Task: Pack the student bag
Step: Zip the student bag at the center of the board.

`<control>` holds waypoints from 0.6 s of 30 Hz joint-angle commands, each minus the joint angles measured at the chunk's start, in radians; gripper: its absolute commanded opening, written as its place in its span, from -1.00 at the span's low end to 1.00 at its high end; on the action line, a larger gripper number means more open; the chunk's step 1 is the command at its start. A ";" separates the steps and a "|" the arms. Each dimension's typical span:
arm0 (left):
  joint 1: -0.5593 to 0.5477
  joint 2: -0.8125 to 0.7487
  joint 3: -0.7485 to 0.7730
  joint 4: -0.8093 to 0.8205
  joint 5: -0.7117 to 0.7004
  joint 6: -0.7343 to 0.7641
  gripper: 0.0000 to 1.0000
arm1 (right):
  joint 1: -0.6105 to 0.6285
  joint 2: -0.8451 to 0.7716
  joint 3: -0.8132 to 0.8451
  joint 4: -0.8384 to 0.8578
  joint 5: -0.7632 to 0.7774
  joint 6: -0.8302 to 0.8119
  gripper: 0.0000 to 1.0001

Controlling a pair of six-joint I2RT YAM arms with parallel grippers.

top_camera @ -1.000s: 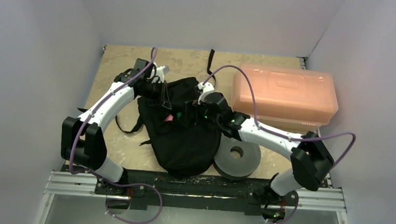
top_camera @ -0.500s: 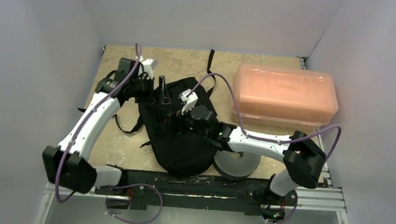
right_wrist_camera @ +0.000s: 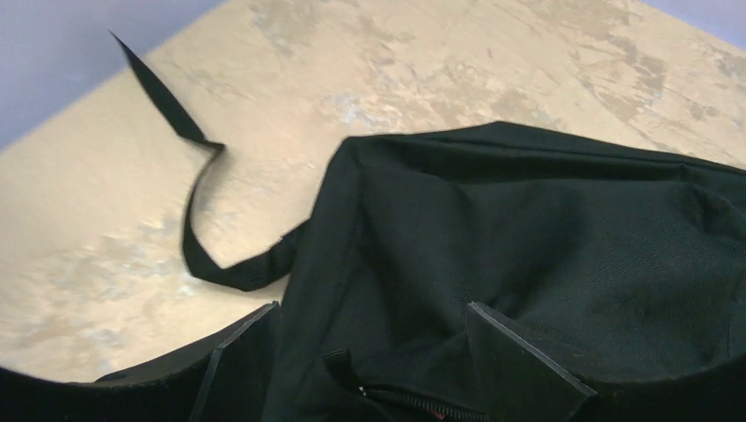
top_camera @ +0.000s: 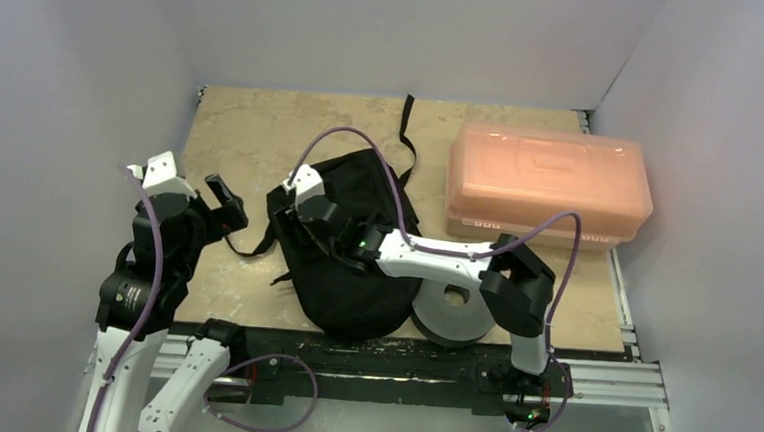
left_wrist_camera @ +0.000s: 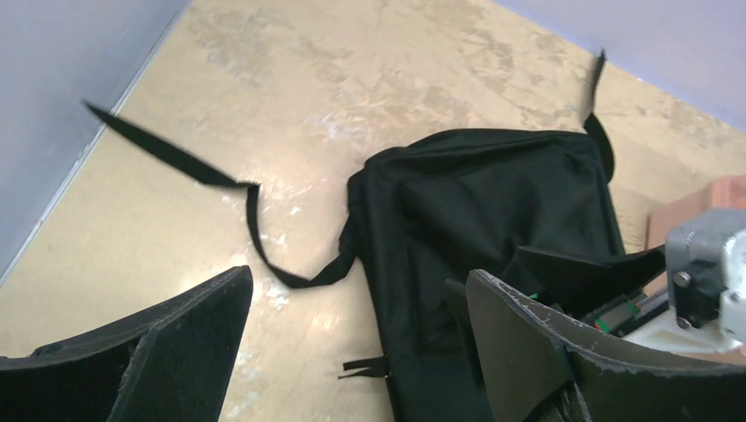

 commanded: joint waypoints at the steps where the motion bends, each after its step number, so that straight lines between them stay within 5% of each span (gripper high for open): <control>1: 0.006 -0.041 -0.048 -0.063 -0.092 -0.108 0.81 | 0.025 0.066 0.078 -0.070 0.129 -0.100 0.54; 4: 0.006 -0.029 -0.065 -0.097 -0.036 -0.163 0.81 | 0.045 0.081 0.059 -0.040 0.140 -0.129 0.34; 12: 0.006 0.036 -0.236 -0.072 0.157 -0.377 0.67 | 0.054 0.050 -0.006 -0.005 0.173 -0.092 -0.92; 18: 0.006 0.060 -0.393 0.050 0.290 -0.460 0.43 | -0.019 -0.060 -0.096 0.018 -0.067 0.103 -1.00</control>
